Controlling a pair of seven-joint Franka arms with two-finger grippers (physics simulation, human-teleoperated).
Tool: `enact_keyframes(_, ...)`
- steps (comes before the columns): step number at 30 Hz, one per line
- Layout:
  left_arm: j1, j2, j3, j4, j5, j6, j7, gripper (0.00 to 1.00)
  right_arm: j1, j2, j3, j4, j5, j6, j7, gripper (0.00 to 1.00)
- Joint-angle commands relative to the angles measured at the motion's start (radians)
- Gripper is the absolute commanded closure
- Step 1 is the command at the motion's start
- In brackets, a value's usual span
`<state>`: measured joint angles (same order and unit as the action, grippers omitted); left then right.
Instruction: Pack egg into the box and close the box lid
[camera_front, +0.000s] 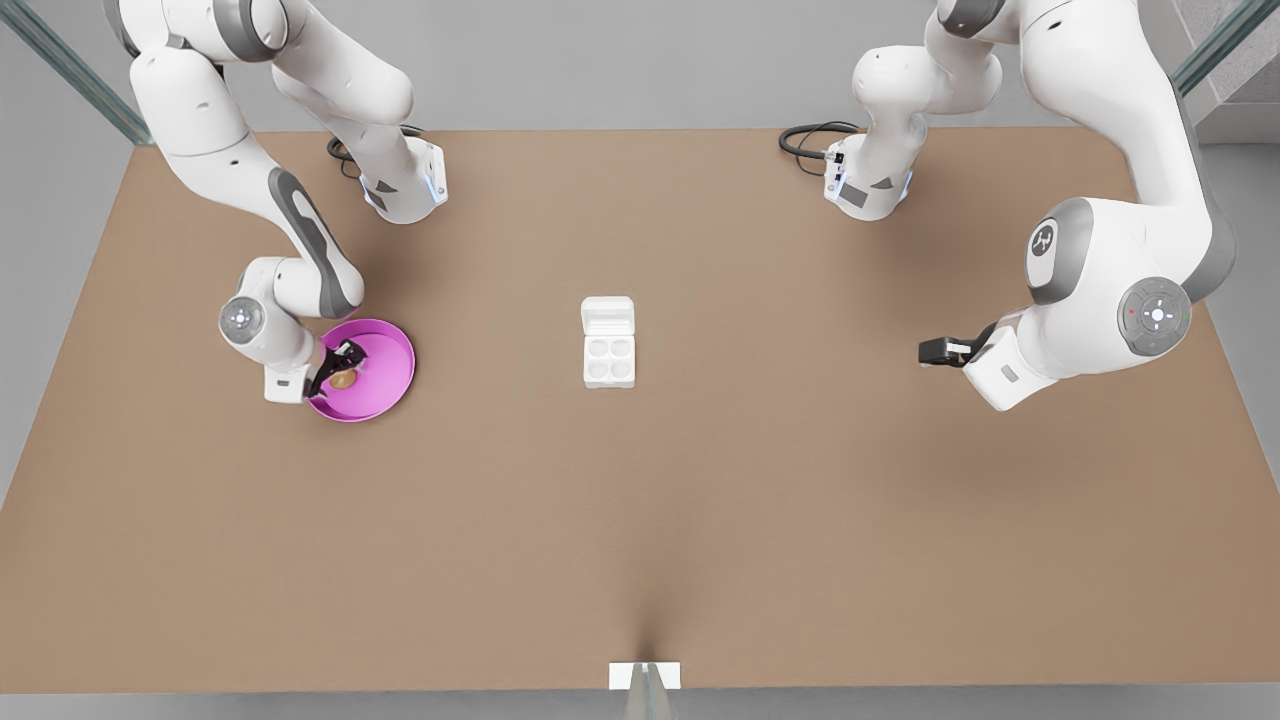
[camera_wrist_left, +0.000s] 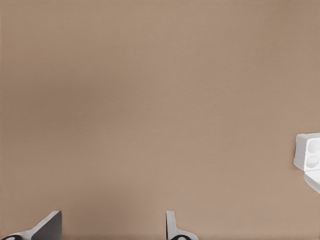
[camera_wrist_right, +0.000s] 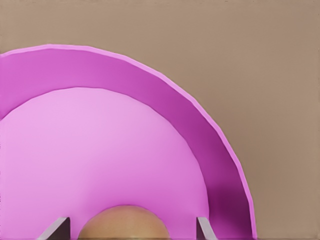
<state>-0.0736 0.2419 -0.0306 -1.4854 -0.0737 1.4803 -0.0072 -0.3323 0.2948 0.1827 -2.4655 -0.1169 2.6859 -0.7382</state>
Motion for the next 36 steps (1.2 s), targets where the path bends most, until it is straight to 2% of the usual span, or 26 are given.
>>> enact_keyframes(1, 0.000, -0.001, 0.000, 0.000, 0.000, 0.000, 0.000, 0.00, 0.001, -0.005, 0.001, 0.000, 0.000, -0.017, -0.038, 0.15)
enact_keyframes(4, 0.000, -0.001, 0.000, 0.000, 0.000, 0.000, 0.000, 0.00, -0.001, -0.005, 0.001, -0.001, 0.000, -0.017, -0.038, 0.18)
enact_keyframes(16, 0.000, -0.001, 0.000, 0.000, 0.000, 0.000, 0.000, 0.00, -0.001, 0.006, 0.000, 0.000, 0.000, -0.015, -0.038, 0.22)
enact_keyframes(18, 0.000, -0.001, 0.000, -0.001, 0.000, 0.000, 0.000, 0.00, 0.001, 0.006, 0.000, 0.000, 0.002, -0.015, -0.038, 0.27)
enact_keyframes(36, 0.000, 0.007, 0.001, 0.000, 0.000, 0.000, 0.001, 0.00, -0.001, -0.008, 0.000, 0.002, 0.002, -0.047, -0.049, 0.29)
